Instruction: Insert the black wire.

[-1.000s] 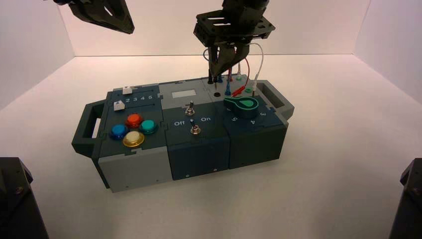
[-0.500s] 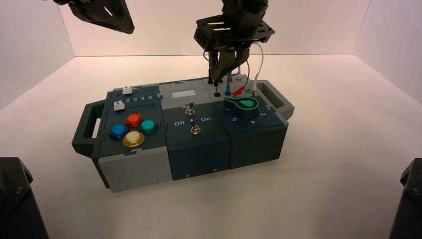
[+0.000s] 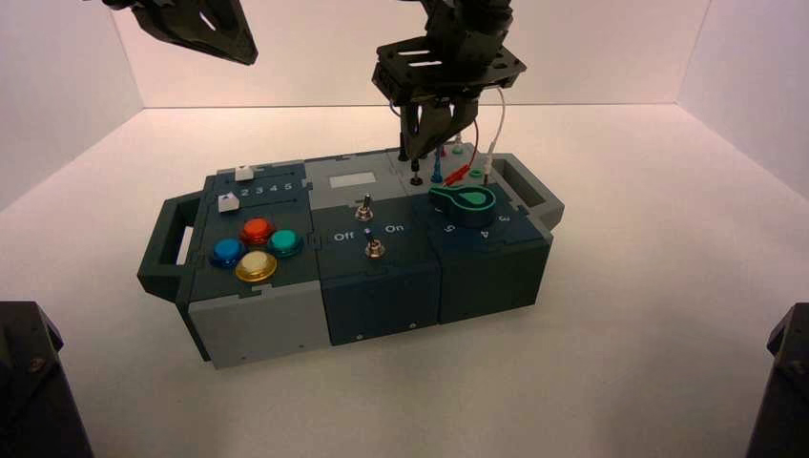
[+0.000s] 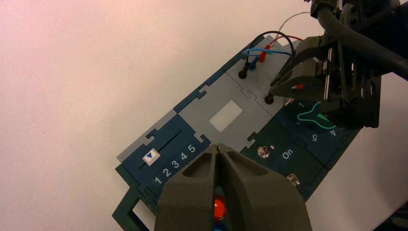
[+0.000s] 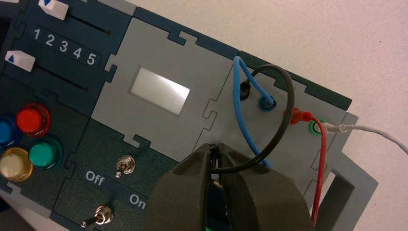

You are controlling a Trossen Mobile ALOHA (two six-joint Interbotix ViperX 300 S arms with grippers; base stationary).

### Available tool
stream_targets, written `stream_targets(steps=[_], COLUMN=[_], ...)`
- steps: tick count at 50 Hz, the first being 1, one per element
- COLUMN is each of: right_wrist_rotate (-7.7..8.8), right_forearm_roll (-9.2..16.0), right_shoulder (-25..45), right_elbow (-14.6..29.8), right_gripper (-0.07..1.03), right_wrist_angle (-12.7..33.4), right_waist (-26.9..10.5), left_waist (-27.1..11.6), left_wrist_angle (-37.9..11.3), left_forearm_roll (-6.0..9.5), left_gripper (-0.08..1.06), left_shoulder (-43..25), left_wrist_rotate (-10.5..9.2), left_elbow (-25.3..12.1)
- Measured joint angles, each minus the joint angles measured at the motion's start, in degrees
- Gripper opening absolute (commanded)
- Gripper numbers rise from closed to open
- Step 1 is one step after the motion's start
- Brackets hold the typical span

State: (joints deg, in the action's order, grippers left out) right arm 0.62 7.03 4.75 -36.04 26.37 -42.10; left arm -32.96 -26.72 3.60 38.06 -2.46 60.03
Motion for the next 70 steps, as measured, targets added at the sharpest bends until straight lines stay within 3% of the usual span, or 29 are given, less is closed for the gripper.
stream_targets(steps=[32, 70], right_wrist_rotate=[0.0, 0.0], right_forearm_roll=[0.3, 0.1], right_shoulder=[-0.4, 2.5], right_elbow=[-1.8, -0.1], right_gripper=[-0.02, -0.02], right_wrist_angle=[-0.1, 0.5], right_waist=[-0.3, -1.2], left_waist=[0.0, 0.0], left_wrist_angle=[0.0, -0.1], left_forearm_roll=[0.0, 0.0], left_gripper=[-0.03, -0.03], left_shoulder=[0.0, 0.3], left_wrist_rotate=[0.09, 0.0], left_elbow=[-0.1, -0.1])
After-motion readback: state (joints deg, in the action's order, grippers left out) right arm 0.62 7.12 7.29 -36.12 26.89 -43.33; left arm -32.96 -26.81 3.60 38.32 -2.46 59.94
